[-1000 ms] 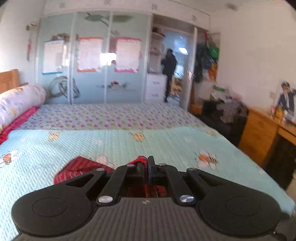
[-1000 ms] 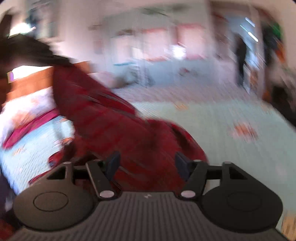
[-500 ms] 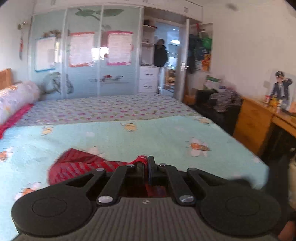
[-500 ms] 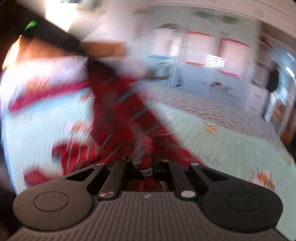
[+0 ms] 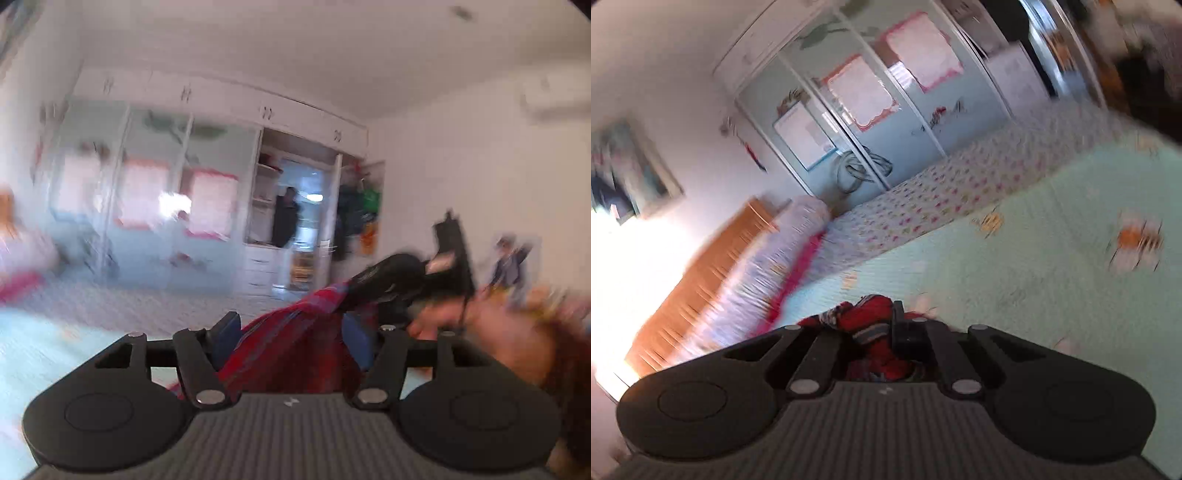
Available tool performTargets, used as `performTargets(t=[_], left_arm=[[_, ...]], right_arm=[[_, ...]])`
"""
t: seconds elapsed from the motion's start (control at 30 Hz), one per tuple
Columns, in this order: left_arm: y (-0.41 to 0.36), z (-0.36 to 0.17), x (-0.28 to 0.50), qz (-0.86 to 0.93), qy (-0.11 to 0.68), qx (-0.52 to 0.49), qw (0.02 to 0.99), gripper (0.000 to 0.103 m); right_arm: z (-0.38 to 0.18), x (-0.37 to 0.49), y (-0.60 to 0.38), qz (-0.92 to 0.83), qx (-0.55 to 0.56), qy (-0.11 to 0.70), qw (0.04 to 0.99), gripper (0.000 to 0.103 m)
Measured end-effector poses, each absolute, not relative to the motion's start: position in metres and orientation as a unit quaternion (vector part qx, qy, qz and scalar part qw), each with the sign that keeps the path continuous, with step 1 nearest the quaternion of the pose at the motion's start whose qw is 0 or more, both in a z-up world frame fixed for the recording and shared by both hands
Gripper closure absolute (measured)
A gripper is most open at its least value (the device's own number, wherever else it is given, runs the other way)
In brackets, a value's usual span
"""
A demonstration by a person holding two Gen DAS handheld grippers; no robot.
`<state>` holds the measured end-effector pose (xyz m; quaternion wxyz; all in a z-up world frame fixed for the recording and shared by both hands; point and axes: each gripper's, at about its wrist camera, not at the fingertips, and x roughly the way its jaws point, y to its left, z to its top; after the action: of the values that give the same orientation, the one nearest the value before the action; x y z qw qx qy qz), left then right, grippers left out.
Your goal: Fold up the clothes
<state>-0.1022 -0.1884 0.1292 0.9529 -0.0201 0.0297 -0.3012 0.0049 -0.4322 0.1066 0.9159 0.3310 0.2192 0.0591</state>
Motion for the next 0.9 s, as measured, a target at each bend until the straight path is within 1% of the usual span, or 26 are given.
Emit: performTargets(t=[0.07, 0.2, 0.3, 0.4, 0.57, 0.63, 0.67, 0.7, 0.73, 0.77, 0.83, 0.9], left_arm=[[-0.2, 0.104, -0.107, -0.3, 0.042, 0.042, 0.952, 0.035], [-0.228, 0.03, -0.111, -0.29, 0.091, 0.166, 0.938, 0.034], [-0.249, -0.027, -0.11, -0.292, 0.133, 0.223, 0.921, 0.034], [-0.274, -0.06, -0.107, -0.277, 0.124, 0.251, 0.919, 0.034], [-0.311, -0.091, -0.086, -0.234, 0.098, 0.3, 0.92, 0.034], [-0.32, -0.099, -0.074, -0.224, 0.11, 0.311, 0.917, 0.034], [-0.324, -0.103, -0.068, -0.217, 0.117, 0.316, 0.916, 0.043], [-0.322, -0.106, -0.06, -0.208, 0.127, 0.319, 0.916, 0.066], [-0.319, -0.105, -0.058, -0.205, 0.137, 0.314, 0.917, 0.086], [-0.312, -0.101, -0.057, -0.204, 0.144, 0.302, 0.92, 0.102], [-0.295, -0.085, -0.064, -0.176, 0.119, 0.275, 0.938, 0.102], [-0.274, -0.061, -0.078, -0.137, 0.062, 0.258, 0.954, 0.102]], right_arm=[[0.112, -0.001, -0.436, 0.083, 0.377, 0.21, 0.898, 0.098], [0.141, -0.013, -0.412, 0.124, 0.383, 0.185, 0.896, 0.098], [0.163, -0.022, -0.399, 0.141, 0.373, 0.172, 0.901, 0.098], [0.175, -0.031, -0.392, 0.146, 0.359, 0.165, 0.907, 0.098], [0.184, -0.035, -0.381, 0.162, 0.346, 0.164, 0.909, 0.098], [0.188, -0.036, -0.379, 0.162, 0.338, 0.156, 0.914, 0.098], [0.189, -0.039, -0.379, 0.161, 0.334, 0.148, 0.917, 0.098], [0.191, -0.041, -0.382, 0.158, 0.335, 0.14, 0.918, 0.098], [0.192, -0.044, -0.387, 0.155, 0.338, 0.132, 0.919, 0.098], [0.193, -0.047, -0.392, 0.151, 0.341, 0.124, 0.92, 0.098], [0.193, -0.054, -0.404, 0.133, 0.345, 0.099, 0.924, 0.098], [0.194, -0.061, -0.419, 0.101, 0.338, 0.069, 0.933, 0.098]])
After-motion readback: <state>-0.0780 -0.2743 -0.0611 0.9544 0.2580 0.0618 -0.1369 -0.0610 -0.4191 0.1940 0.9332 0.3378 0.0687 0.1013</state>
